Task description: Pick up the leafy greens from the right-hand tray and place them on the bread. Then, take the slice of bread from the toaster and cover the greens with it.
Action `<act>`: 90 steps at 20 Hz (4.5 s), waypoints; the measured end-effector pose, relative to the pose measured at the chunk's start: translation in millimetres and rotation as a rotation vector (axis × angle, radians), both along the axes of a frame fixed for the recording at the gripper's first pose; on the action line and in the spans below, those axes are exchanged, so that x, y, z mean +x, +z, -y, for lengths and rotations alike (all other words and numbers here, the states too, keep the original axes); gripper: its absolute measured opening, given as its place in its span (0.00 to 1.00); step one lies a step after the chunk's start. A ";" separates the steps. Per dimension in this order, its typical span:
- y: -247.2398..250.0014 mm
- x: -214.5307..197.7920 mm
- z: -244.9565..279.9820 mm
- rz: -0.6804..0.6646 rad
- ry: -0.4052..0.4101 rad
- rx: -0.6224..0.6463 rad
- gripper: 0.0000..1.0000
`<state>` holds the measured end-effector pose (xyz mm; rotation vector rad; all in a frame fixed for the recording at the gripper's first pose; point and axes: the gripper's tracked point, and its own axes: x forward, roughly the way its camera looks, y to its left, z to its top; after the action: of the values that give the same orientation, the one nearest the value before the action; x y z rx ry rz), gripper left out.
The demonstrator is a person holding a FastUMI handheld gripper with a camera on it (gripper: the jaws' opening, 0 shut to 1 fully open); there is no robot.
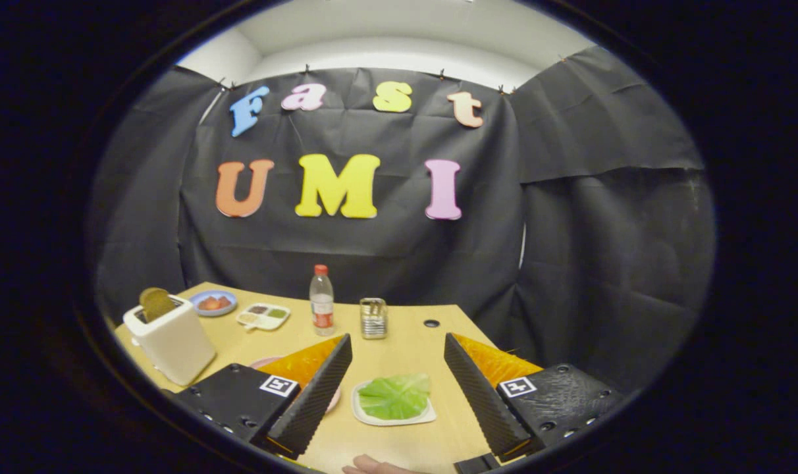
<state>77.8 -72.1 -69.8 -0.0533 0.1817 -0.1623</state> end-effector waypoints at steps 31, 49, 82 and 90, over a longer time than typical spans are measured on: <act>-206.5 134.8 35.2 -0.540 0.010 0.215 0.05; -58.4 67.8 -105.0 -0.320 0.171 0.035 0.05; -167.6 127.6 -184.0 -0.423 0.370 -0.077 0.20; -111.5 93.6 -191.0 -0.252 0.378 -0.021 0.85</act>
<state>171.4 118.9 -181.3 -0.1283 0.4171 0.2212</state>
